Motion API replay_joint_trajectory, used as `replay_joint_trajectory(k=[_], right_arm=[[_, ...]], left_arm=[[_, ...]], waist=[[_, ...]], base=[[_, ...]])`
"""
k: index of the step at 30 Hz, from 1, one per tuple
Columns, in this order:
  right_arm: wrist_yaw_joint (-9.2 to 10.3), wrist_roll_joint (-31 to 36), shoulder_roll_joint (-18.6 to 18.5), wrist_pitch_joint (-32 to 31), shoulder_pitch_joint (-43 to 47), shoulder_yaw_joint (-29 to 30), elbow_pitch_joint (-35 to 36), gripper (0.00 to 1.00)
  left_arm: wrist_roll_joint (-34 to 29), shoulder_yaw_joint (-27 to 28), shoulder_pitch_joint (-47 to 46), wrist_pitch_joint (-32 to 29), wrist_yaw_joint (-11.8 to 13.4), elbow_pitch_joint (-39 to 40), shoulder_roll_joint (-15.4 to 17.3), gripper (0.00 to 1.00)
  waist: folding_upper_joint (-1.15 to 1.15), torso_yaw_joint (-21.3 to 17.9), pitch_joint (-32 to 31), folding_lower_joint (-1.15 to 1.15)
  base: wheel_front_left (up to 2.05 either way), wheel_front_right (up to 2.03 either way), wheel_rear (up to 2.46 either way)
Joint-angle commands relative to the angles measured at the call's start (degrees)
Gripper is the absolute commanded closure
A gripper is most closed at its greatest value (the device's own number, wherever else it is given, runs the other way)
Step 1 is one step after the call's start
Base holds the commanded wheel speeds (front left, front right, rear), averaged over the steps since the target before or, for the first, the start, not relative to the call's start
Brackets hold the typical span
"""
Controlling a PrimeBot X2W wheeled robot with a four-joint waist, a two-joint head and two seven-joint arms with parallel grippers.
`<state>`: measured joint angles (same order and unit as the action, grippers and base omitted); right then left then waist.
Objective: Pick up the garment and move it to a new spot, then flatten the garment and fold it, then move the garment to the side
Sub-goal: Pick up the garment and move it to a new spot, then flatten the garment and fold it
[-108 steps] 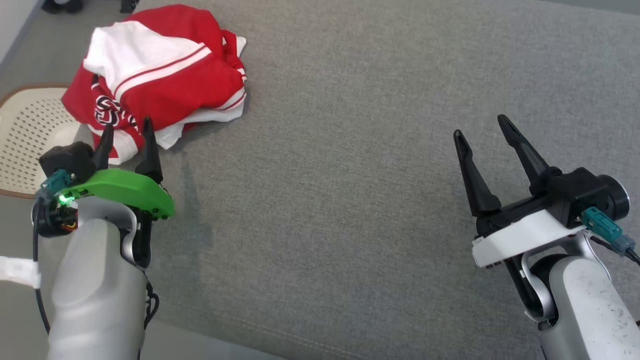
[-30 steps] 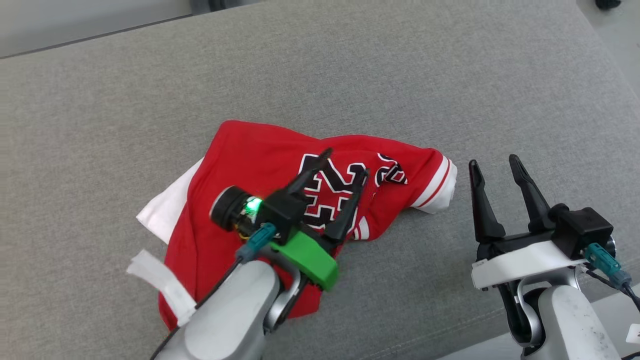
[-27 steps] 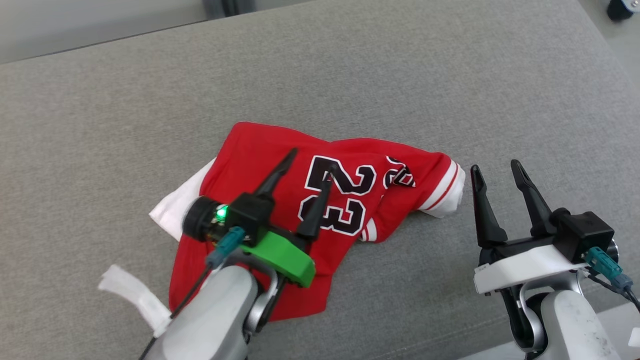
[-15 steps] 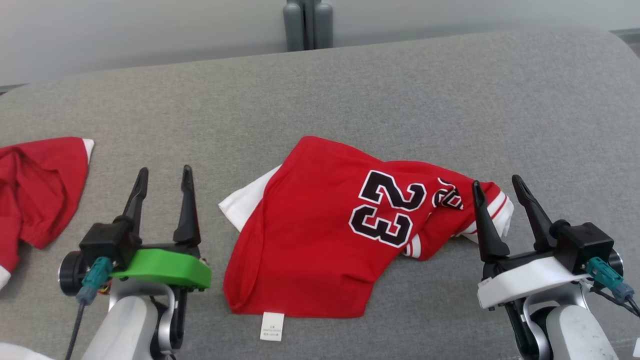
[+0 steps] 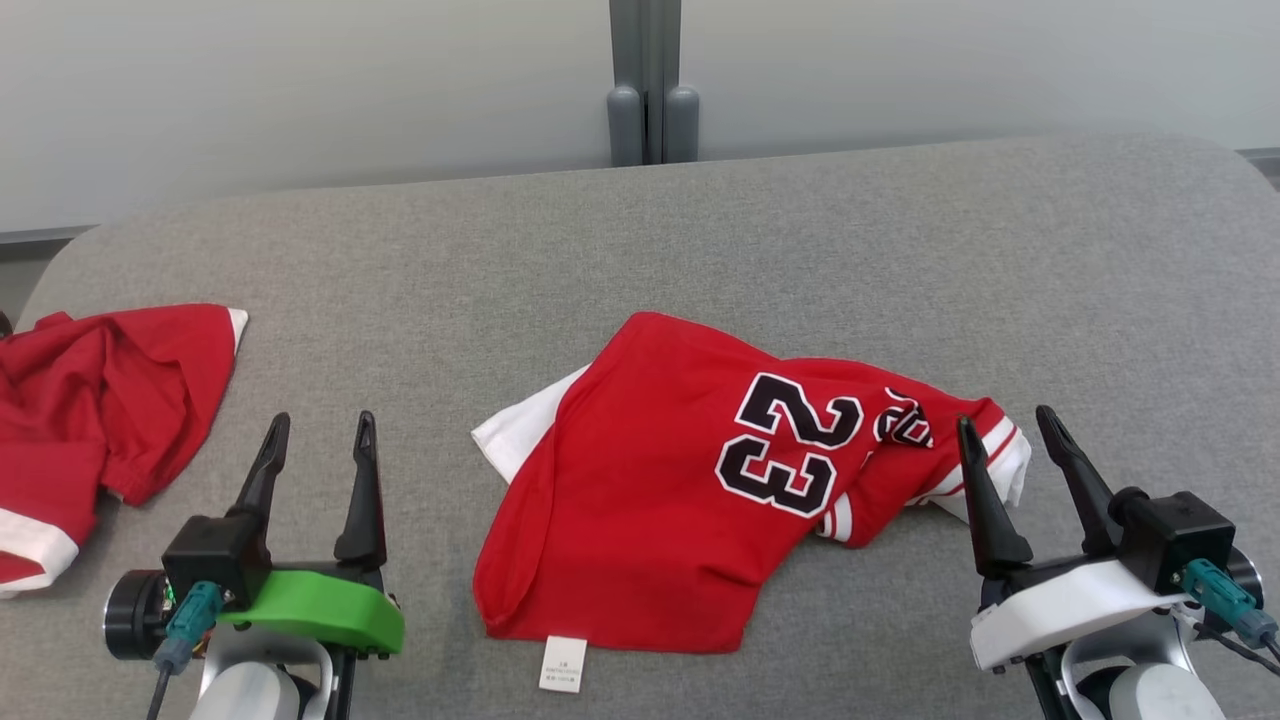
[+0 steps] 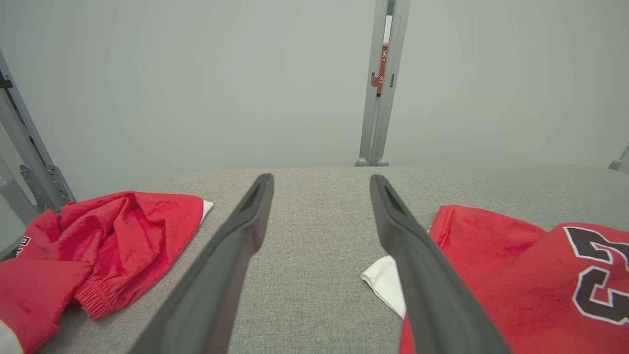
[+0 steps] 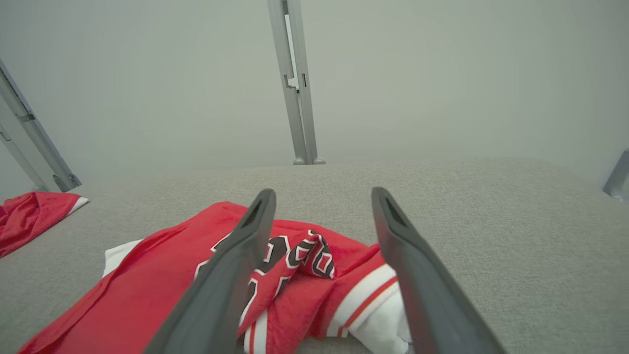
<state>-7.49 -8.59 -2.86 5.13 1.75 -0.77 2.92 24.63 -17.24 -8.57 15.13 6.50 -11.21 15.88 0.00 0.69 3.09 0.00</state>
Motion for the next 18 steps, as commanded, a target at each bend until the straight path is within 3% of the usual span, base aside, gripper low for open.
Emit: replay_joint_trajectory(k=[1, 18], right_arm=[[0.00, -0.2, -0.1, -0.3, 1.1, 0.2, 0.4, 0.00], [0.00, -0.4, -0.1, -1.2, 2.0, 0.1, 1.5, 0.00]], left_arm=[[-0.3, -0.2, 1.2, 0.0, 0.2, -0.3, 0.2, 0.00], [0.4, -0.4, 2.4, 0.0, 0.2, -2.3, 0.6, 0.00]], waist=[[0.00, -0.1, -0.8, 0.00], [0.00, -0.2, -1.8, 0.00]], base=[[0.00, 0.00, 0.00], [0.00, 0.00, 0.00]])
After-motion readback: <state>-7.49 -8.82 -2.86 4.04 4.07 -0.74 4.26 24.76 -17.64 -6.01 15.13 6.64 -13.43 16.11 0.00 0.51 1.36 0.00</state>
